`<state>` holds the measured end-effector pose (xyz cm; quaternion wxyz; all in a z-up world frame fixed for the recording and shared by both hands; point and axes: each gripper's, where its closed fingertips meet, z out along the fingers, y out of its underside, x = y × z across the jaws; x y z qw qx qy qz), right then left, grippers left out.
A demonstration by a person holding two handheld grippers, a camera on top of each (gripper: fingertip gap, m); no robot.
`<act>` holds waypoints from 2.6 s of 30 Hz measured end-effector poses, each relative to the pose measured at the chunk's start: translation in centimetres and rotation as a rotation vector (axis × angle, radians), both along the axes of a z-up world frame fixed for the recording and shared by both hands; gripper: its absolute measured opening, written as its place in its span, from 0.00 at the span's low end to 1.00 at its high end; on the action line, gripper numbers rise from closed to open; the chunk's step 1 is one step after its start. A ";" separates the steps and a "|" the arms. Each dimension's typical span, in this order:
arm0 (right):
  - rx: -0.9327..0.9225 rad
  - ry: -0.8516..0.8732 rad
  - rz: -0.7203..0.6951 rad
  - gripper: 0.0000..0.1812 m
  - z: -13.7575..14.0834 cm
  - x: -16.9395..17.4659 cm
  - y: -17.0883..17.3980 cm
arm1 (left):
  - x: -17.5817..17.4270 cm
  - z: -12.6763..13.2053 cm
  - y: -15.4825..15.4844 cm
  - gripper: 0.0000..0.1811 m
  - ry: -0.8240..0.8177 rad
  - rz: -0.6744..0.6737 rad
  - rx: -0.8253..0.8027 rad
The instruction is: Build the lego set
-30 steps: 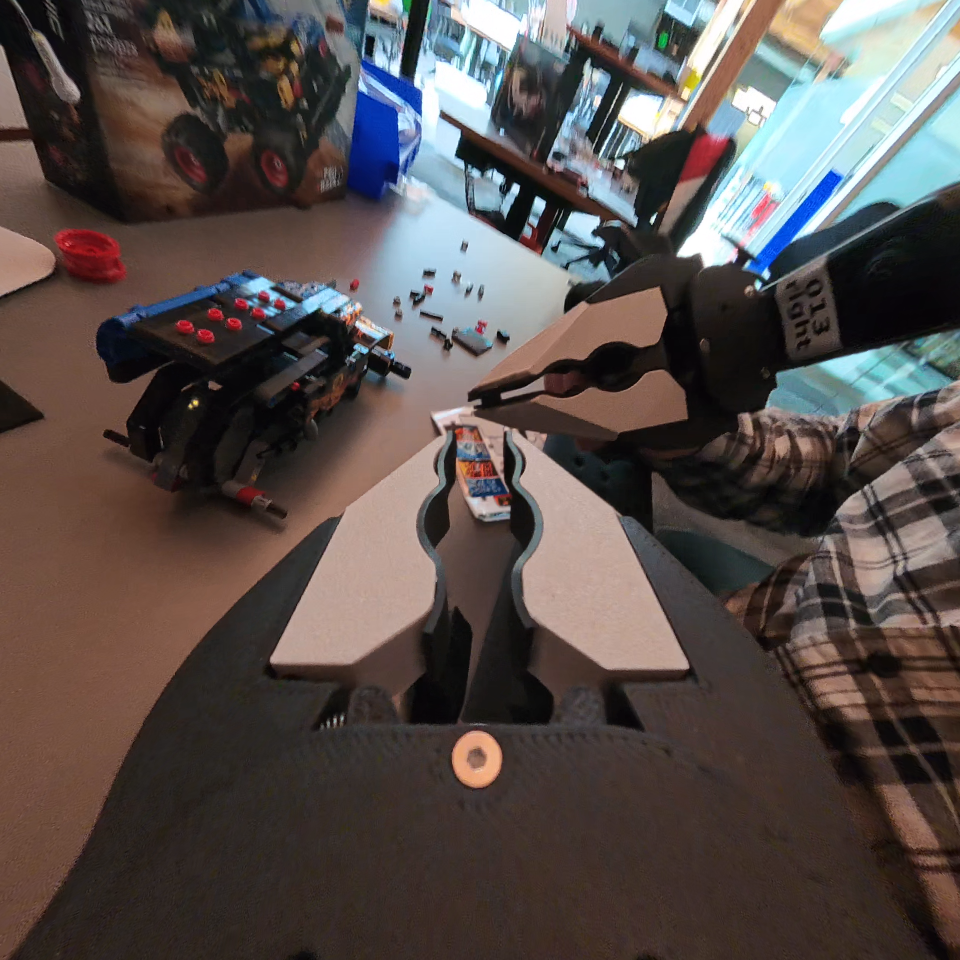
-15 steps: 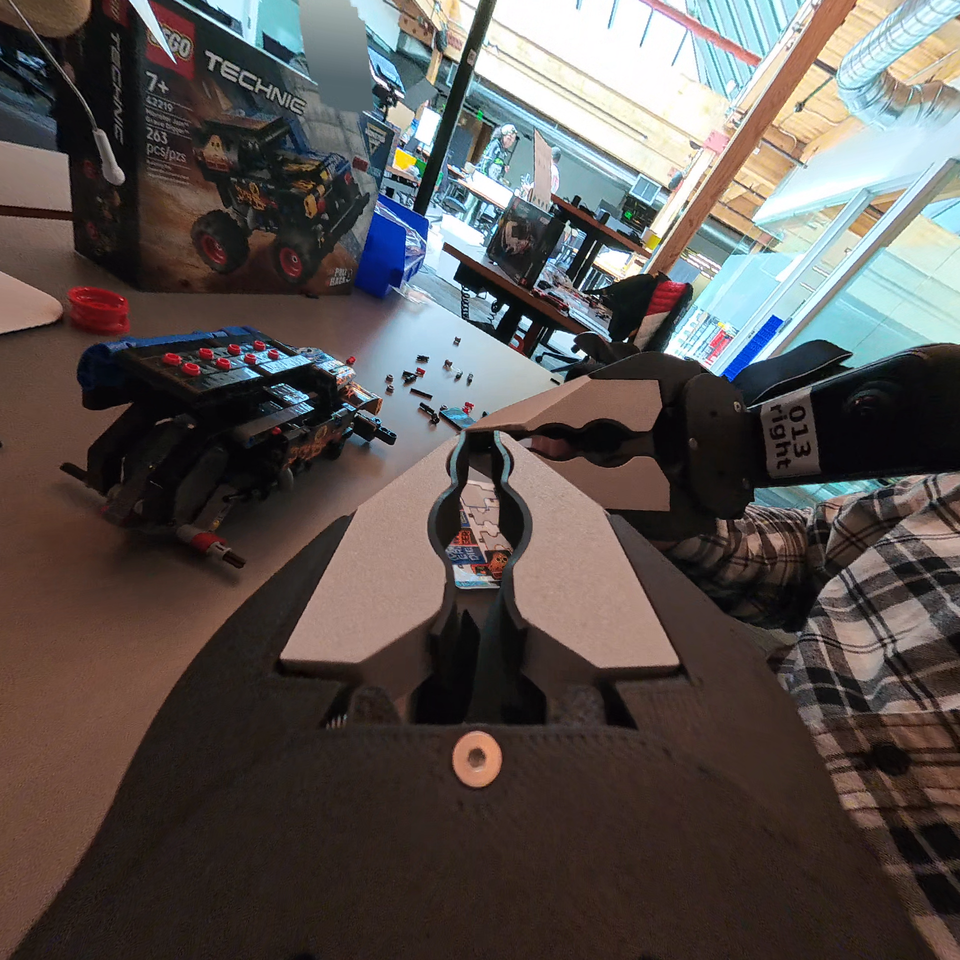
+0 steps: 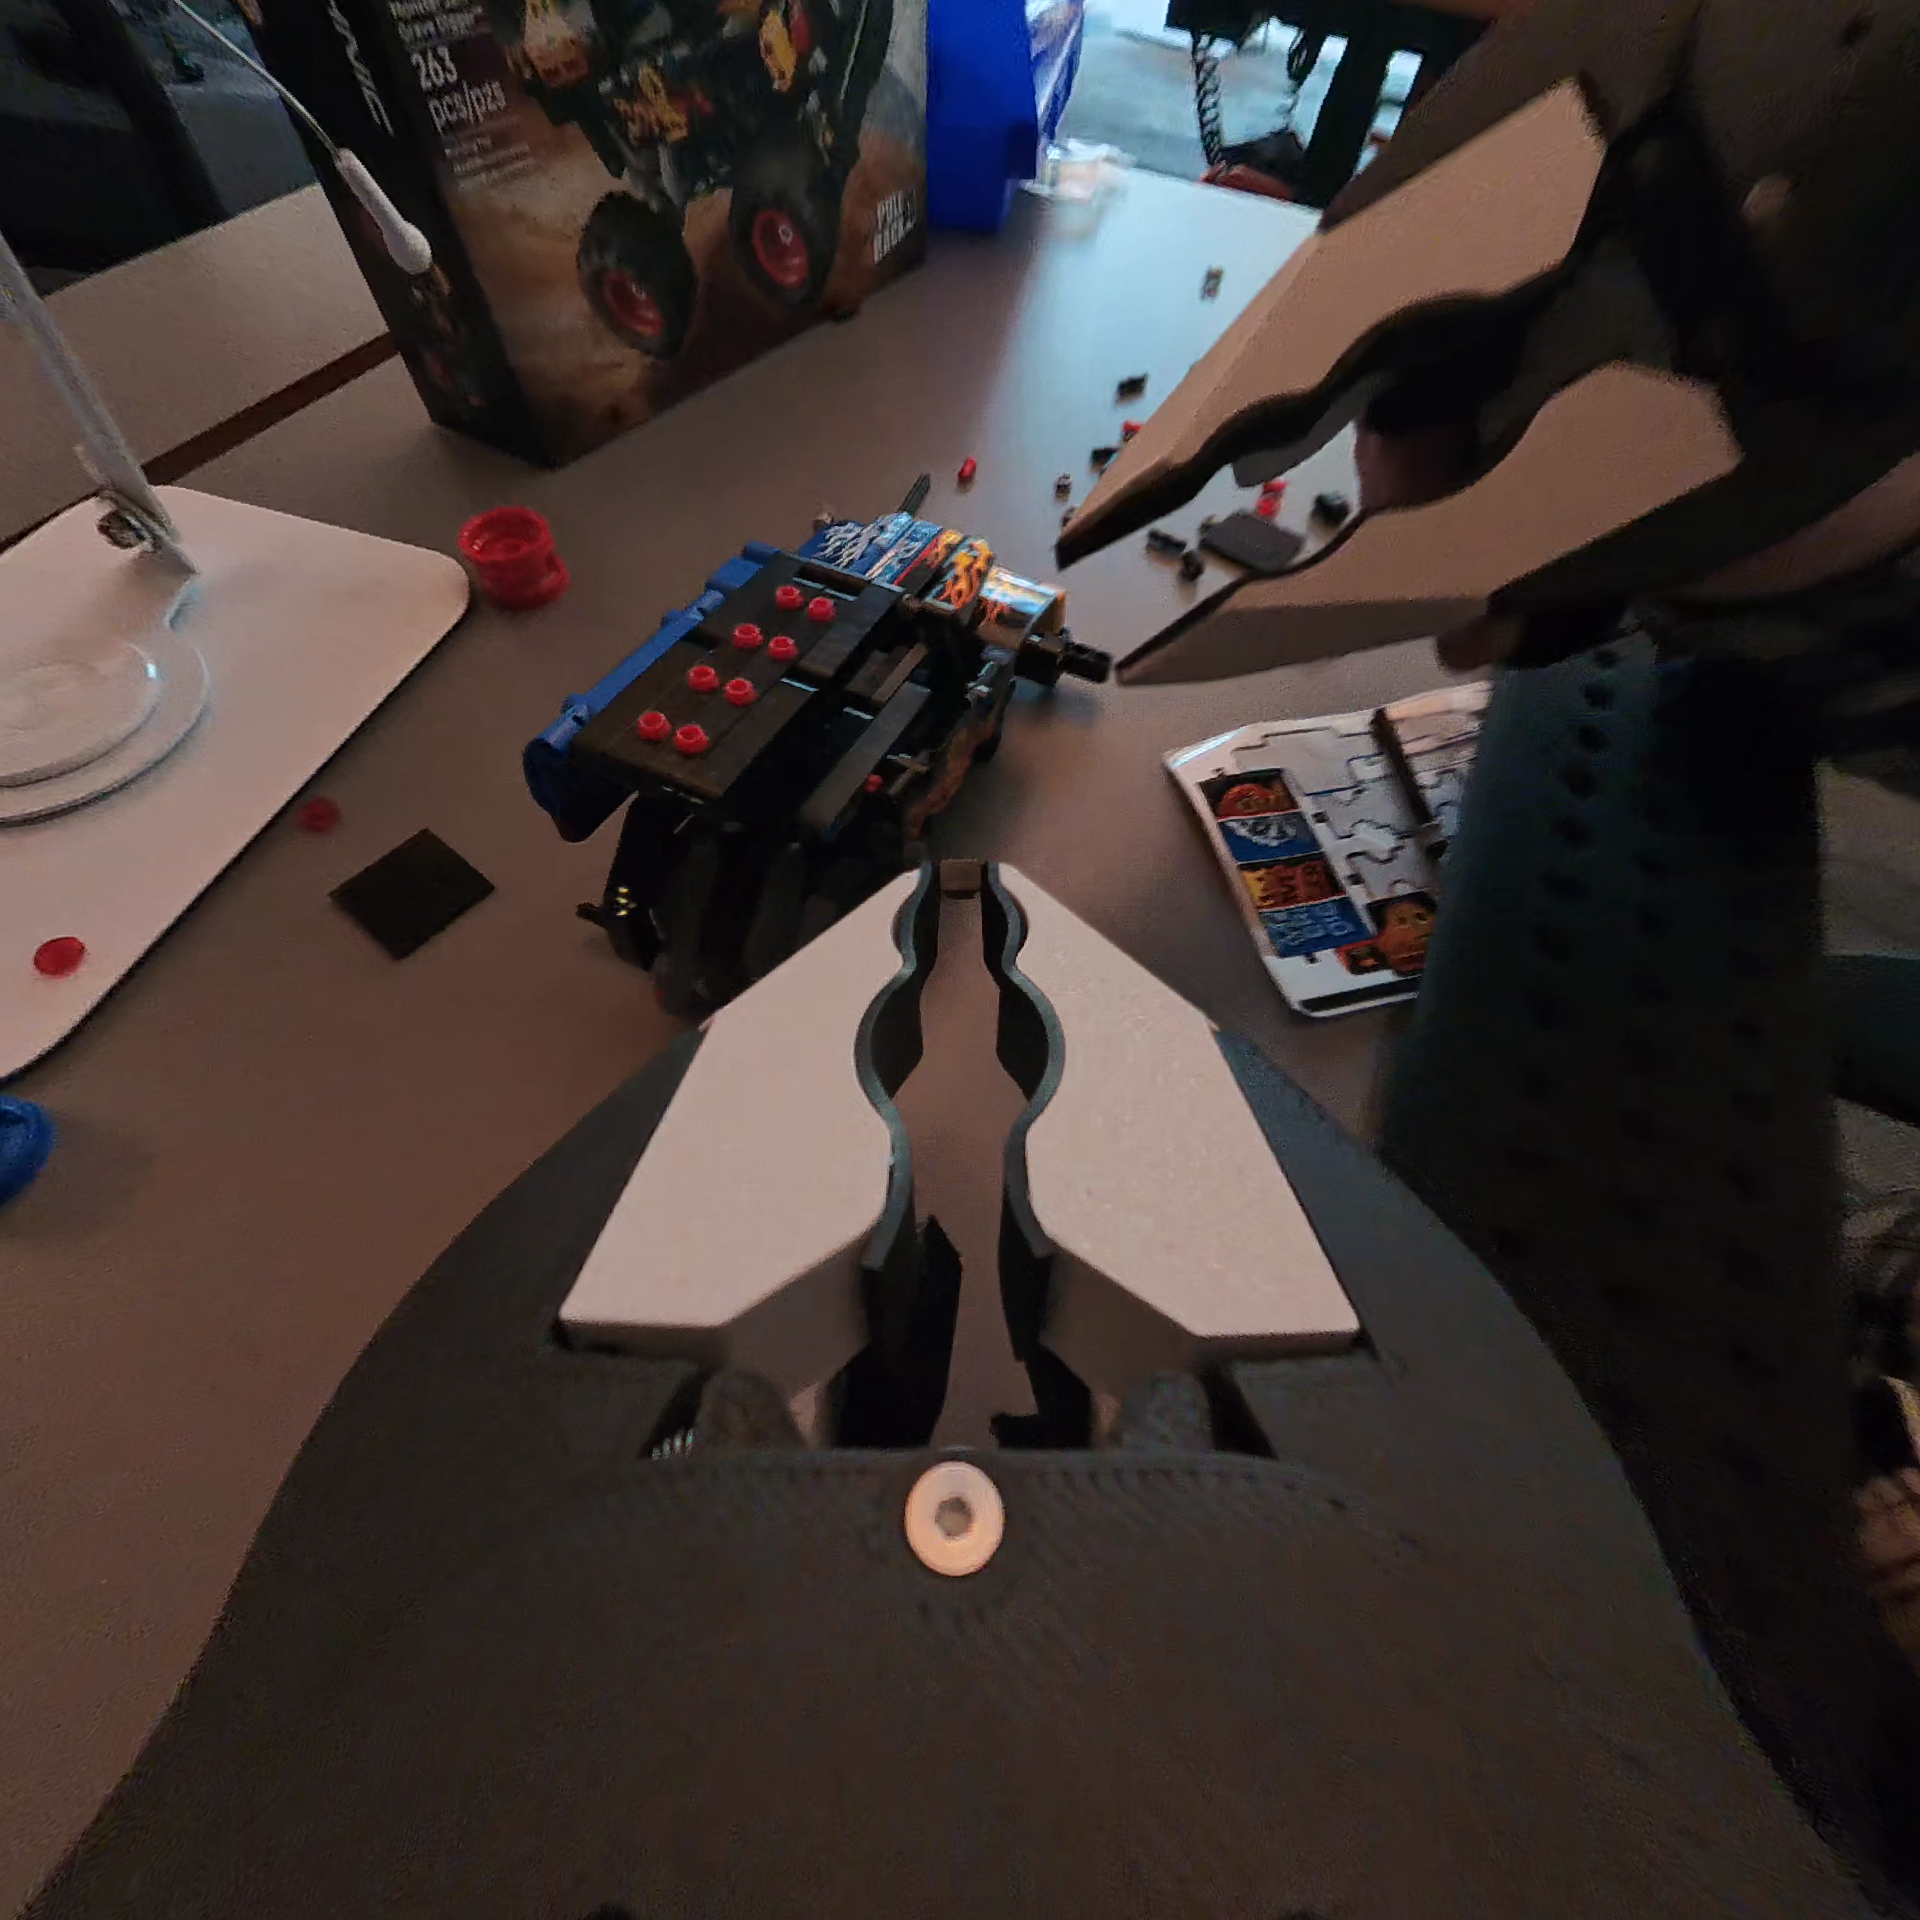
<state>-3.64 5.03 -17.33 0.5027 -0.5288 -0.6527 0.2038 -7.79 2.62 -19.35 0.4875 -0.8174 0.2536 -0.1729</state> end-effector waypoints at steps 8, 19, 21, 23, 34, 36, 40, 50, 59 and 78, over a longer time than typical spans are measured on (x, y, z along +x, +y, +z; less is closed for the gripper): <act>-0.041 -0.045 0.210 0.08 -1.4 -1.9 -3.4 | 2.4 -0.1 -0.2 0.04 -0.107 -0.132 -0.042; 0.210 -0.008 0.263 0.09 -0.5 -1.7 -4.5 | 2.8 1.2 -1.9 0.04 -0.301 -0.256 -0.168; 0.278 -0.028 0.307 0.11 -0.4 -1.6 -5.1 | 3.1 1.3 -2.7 0.04 -0.317 -0.311 -0.208; 0.365 -0.056 0.348 0.11 -0.7 -1.7 -5.6 | 3.3 1.1 -3.0 0.04 -0.306 -0.335 -0.244; 0.463 -0.050 0.376 0.07 -0.5 -2.1 -6.0 | 3.4 1.8 -3.2 0.04 -0.410 -0.395 -0.323; 0.440 -0.021 0.353 0.07 -0.3 -2.1 -5.7 | 3.4 2.1 -2.8 0.03 -0.434 -0.372 -0.304; 0.430 0.009 0.306 0.07 0.1 -2.3 -5.1 | 3.3 2.2 -2.5 0.05 -0.469 -0.333 -0.261; 0.373 0.007 0.270 0.11 -0.1 -2.6 -4.0 | 2.1 0.9 -0.9 0.03 -0.348 -0.188 -0.112; 0.155 0.010 0.036 0.24 0.5 0.0 3.8 | -0.7 -2.3 2.0 0.03 0.027 -0.008 0.010; -0.348 -0.062 0.216 0.35 -3.8 -0.1 5.9 | 0.8 -2.8 3.1 0.03 -0.013 -0.088 0.048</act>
